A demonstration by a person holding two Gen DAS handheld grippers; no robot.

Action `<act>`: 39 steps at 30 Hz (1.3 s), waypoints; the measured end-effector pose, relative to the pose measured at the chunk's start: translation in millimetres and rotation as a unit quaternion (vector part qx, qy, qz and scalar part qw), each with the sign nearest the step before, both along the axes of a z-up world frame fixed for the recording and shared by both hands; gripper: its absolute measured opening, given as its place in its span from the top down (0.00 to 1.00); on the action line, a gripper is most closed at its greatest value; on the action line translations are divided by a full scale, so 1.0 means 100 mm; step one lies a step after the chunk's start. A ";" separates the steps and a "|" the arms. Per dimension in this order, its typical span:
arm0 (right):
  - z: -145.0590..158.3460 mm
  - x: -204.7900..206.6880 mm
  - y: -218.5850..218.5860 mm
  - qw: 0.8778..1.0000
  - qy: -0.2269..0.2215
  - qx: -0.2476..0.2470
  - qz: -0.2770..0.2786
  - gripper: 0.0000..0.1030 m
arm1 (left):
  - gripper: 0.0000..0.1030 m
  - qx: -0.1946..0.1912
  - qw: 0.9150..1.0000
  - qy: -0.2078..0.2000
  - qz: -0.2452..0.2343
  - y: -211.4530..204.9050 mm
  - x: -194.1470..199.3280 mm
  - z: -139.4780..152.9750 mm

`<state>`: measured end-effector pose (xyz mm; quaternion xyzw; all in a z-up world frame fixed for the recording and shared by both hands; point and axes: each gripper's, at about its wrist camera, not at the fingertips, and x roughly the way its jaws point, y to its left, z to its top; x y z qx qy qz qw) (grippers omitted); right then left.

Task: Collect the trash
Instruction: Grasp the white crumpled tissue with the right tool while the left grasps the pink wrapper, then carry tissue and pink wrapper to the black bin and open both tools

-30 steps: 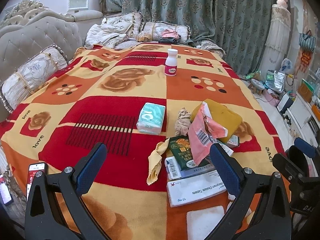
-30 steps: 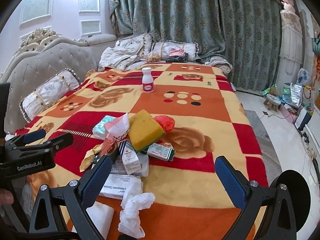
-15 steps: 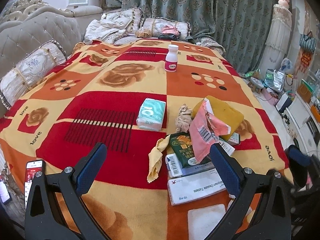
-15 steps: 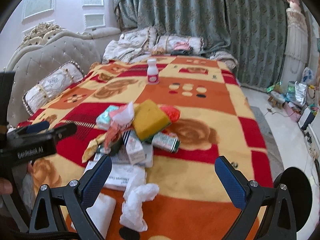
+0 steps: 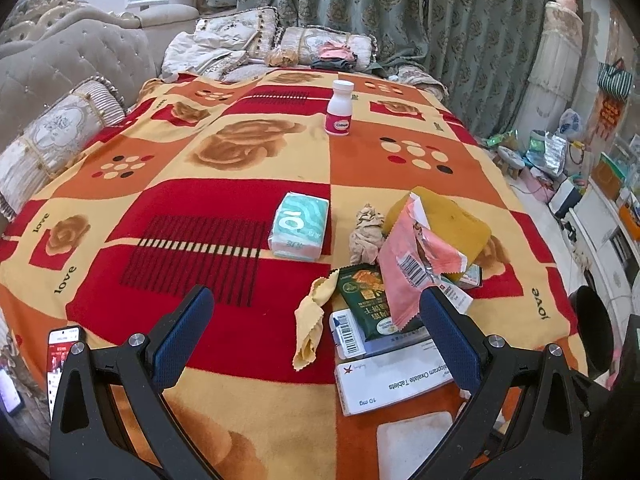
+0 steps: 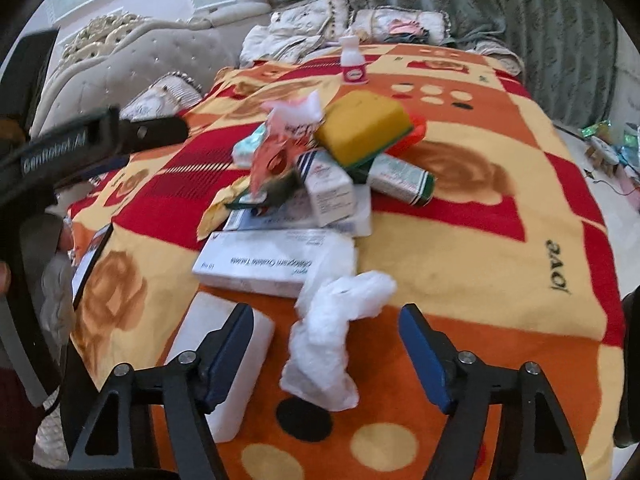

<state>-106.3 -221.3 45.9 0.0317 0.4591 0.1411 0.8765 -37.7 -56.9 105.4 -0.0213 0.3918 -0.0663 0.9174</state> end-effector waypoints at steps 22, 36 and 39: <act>-0.15 0.08 -0.11 0.999 0.031 0.024 0.015 0.75 | 0.01 -0.024 0.998 0.032 -0.049 -0.47 0.50 -0.06; 0.05 0.05 -0.51 0.999 0.004 0.036 -0.020 0.75 | 0.80 -0.066 0.989 0.101 -0.089 -0.58 0.69 -0.28; 0.09 0.01 -0.58 0.999 -0.005 0.037 -0.025 0.75 | 0.87 -0.073 0.988 0.090 -0.099 -0.55 0.58 -0.13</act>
